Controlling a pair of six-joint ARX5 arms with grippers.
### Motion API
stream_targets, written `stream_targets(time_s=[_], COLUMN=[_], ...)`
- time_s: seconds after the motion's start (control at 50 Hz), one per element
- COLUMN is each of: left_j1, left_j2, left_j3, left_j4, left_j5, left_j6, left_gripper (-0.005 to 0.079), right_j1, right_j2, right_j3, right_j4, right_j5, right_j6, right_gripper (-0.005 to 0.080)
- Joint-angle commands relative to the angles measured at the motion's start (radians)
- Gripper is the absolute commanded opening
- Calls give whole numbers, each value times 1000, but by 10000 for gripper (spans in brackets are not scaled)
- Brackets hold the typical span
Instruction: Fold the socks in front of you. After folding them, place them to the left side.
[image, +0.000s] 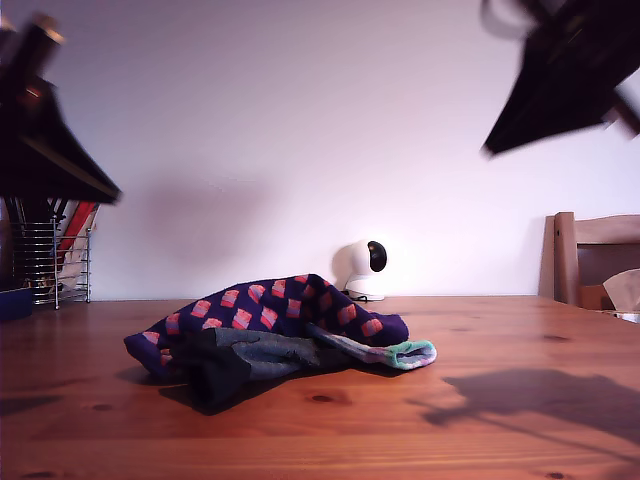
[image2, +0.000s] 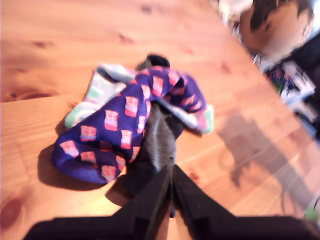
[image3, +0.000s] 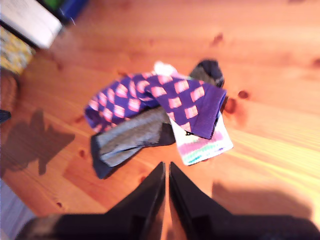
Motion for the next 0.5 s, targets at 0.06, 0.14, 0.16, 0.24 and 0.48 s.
stream_targets(time_s=[0.06, 0.14, 0.16, 0.24, 0.48], left_j1=[-27, -38, -39, -42, -42], left_j2=[88, 134, 143, 185, 316], left_j3=[24, 47, 51, 71, 125], left_j4=[12, 16, 18, 26, 8], left_j5=[-45, -83, -91, -112, -156], left_j6=[36, 52, 52, 53, 35], left_gripper=[161, 282, 300, 353, 448], right_j1=[30, 39, 40, 48, 52], right_j2=[104, 159, 169, 217, 311], right_j3=[69, 109, 119, 156, 230], right_j4=[3, 3, 2, 2, 5], right_j5=[-7, -6, -7, -6, -1], right_j6=[-4, -4, -4, -3, -26], right_gripper=[274, 289, 290, 304, 323])
